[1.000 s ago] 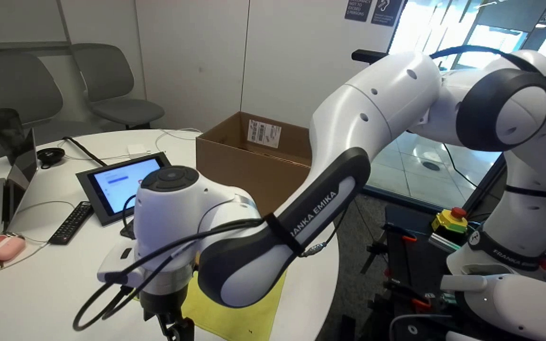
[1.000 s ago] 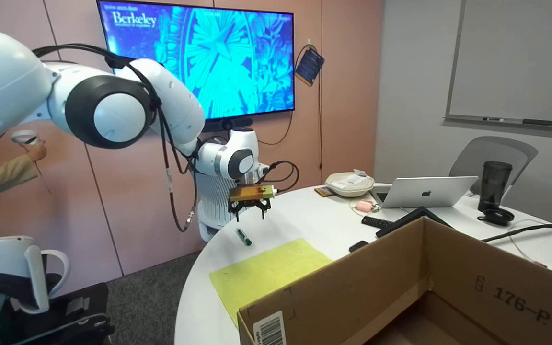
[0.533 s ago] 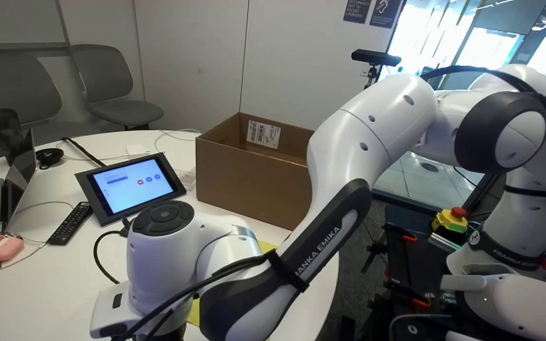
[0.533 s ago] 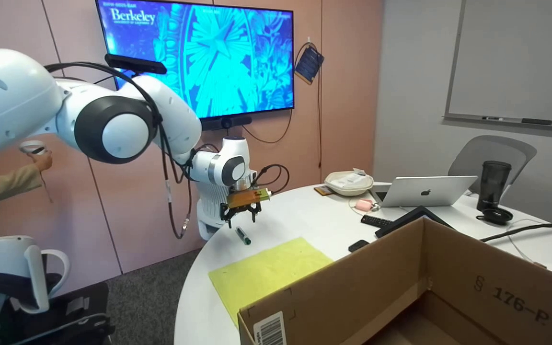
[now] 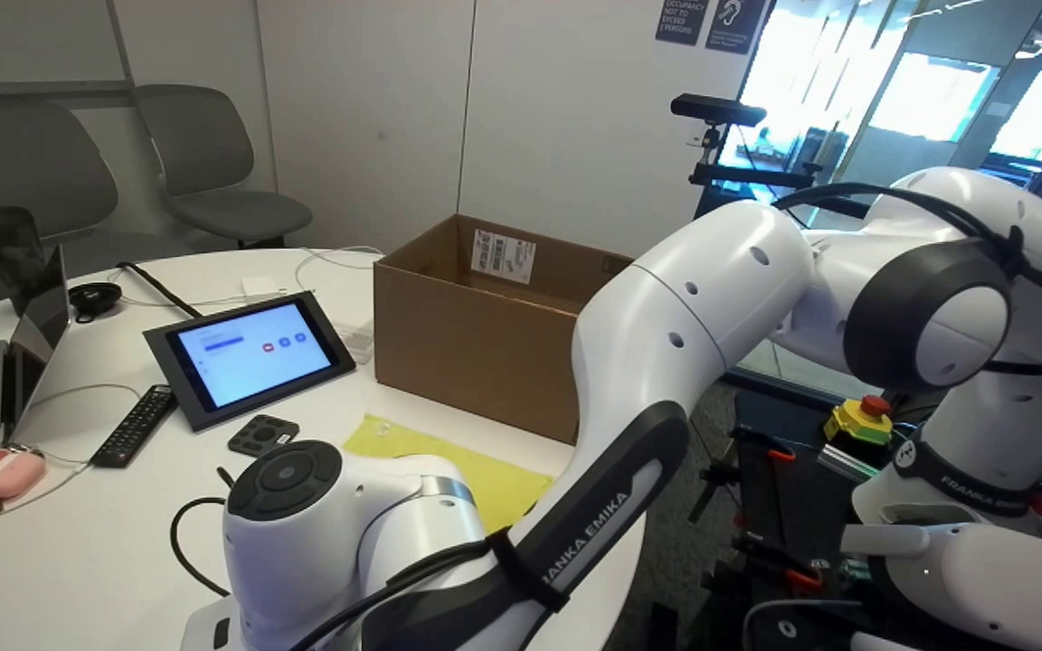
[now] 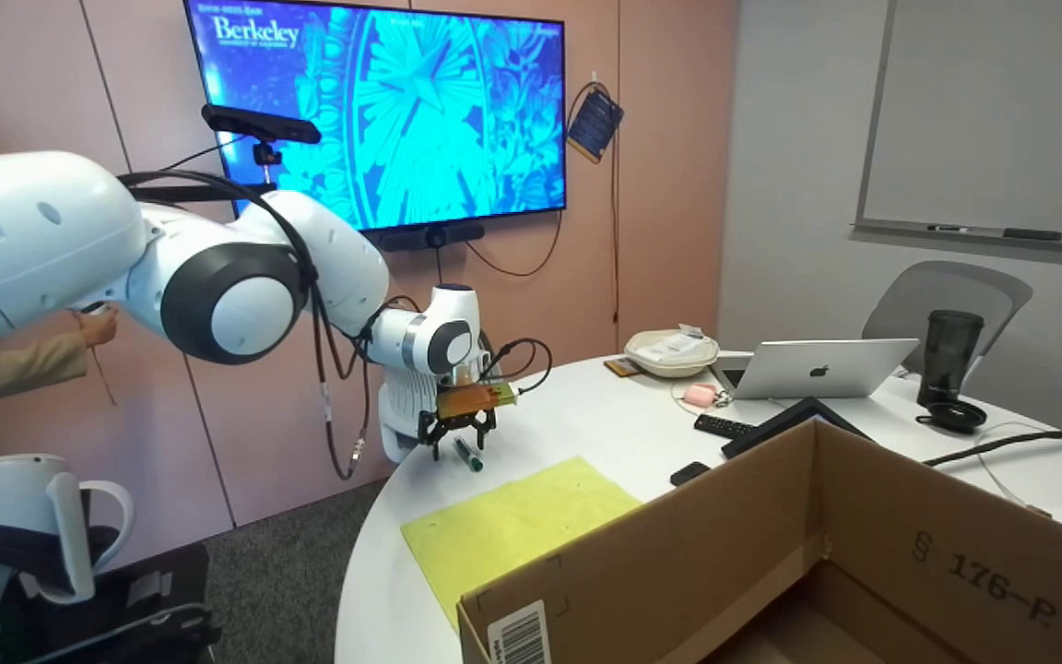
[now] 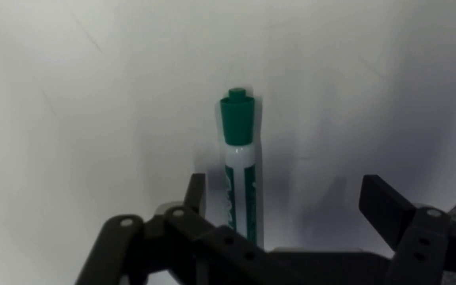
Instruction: Put the green marker on the yellow towel, fold the towel twice and put it in the brown box
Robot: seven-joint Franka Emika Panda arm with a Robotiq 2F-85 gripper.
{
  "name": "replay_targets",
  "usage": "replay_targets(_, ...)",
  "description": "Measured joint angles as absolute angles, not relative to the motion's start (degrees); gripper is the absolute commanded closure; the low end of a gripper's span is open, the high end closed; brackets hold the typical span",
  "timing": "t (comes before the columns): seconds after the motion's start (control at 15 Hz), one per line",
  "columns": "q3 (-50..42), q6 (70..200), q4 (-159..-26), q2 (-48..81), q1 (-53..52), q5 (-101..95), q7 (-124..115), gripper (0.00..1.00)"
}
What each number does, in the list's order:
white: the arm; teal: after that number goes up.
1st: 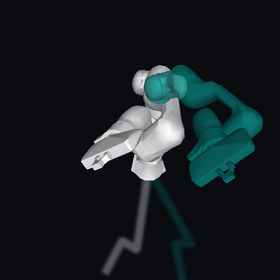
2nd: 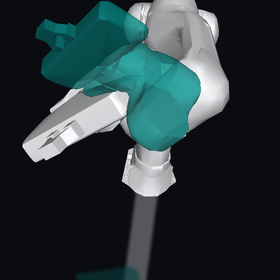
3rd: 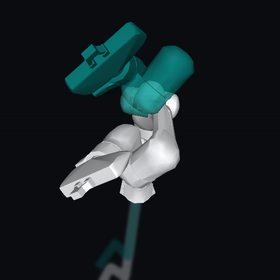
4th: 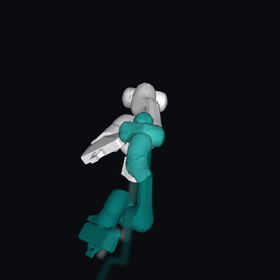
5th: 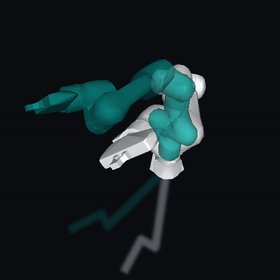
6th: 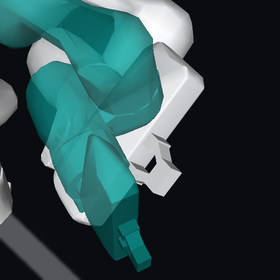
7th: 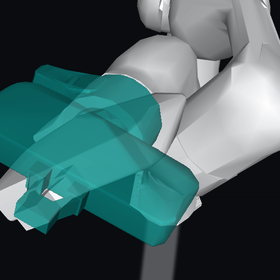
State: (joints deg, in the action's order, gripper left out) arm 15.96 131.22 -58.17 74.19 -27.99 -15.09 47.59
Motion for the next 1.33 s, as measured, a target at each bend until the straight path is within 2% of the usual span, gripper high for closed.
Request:
replay_targets(0.07,15.96,130.52,-56.56,75.33,-28.26,-15.09,47.59,0.0)
replay_targets(0.13,15.96,129.99,-55.12,76.31,-28.49,-15.09,47.59,0.25)
replay_targets(0.2,15.96,129.64,-53.77,77.27,-28.68,-15.09,47.59,0.26)
replay_targets(0.27,15.95,129.6,-52.7,78.02,-28.8,-15.0,47.59,0.32)
replay_targets(0.6,15.6,129.21,-49.05,79.51,-28.92,-14.79,47.59,0.77)
replay_targets(0.67,15.54,128.88,-48.58,79.55,-28.92,-14.75,47.59,0.81)
replay_targets(0.87,15.43,127.02,-47.6,79.59,-28.94,-14.61,47.59,0.88)
replay_targets(0.93,15.41,126.24,-47.24,79.59,-28.94,-14.57,47.59,0.84)
replay_targets(1.13,15.4,124.1,-45.94,79.53,-28.97,-14.5,47.59,0.81)
replay_targets(1.33,15.44,123.31,-45.19,79.13,-28.94,-14.5,47.59,0.83)
